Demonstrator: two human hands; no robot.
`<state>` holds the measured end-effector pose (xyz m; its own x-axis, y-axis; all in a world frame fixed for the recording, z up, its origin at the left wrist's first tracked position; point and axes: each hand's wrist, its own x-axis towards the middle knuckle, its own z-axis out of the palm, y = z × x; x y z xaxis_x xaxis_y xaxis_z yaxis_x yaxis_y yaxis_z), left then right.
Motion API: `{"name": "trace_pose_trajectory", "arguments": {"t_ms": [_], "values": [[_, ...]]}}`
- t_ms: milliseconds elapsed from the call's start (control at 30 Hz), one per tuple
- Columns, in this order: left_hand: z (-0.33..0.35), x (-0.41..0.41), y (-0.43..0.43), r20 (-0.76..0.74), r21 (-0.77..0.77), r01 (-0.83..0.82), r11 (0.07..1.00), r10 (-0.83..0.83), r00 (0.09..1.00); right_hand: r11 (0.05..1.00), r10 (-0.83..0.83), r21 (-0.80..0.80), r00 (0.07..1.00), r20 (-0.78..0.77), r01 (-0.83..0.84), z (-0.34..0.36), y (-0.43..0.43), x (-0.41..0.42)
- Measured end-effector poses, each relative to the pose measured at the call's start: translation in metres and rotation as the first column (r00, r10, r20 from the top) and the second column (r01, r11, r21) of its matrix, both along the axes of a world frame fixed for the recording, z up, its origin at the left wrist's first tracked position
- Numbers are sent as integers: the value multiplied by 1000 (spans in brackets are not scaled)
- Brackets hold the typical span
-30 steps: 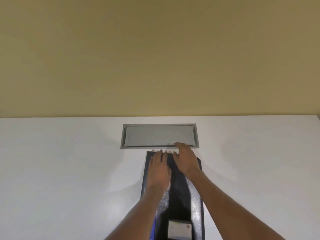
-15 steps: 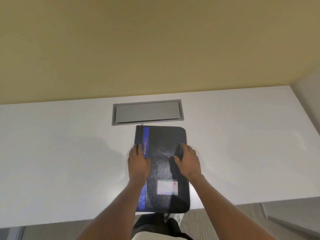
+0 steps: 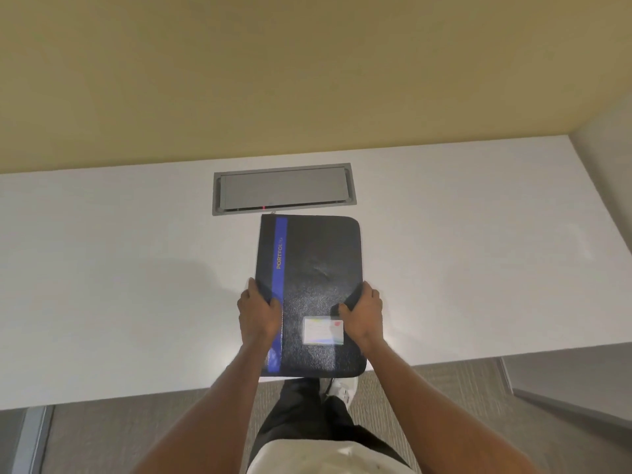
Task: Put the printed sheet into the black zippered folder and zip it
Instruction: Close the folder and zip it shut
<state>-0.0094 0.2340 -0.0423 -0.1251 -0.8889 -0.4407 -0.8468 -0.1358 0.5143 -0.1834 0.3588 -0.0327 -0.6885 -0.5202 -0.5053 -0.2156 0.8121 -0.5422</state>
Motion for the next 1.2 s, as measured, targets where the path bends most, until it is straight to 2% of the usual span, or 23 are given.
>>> {"name": "trace_pose_trajectory", "arguments": {"t_ms": [167,300,433,633,767,900,1200], "values": [[5,-5,-19,14,88,-135,987,134,991,964,-263,19,945,195,265,-1,-17,-18],[11,1,-30,36,126,-201,971,199,979,950,-308,15,931,196,311,4,-31,-16],[20,8,-47,5,91,-245,965,246,969,926,-360,-39,908,212,377,10,-54,-7],[34,10,-88,-68,13,-293,956,293,954,902,-381,-114,893,240,416,24,-102,-6],[41,4,-124,-107,-24,-329,944,325,940,922,-332,-127,915,230,367,33,-141,-15],[39,1,-161,-110,-11,-310,951,307,945,944,-270,-118,927,259,308,33,-179,-32],[24,-4,-218,-100,73,-279,958,285,953,959,-248,-25,881,403,282,13,-229,-53]]}}
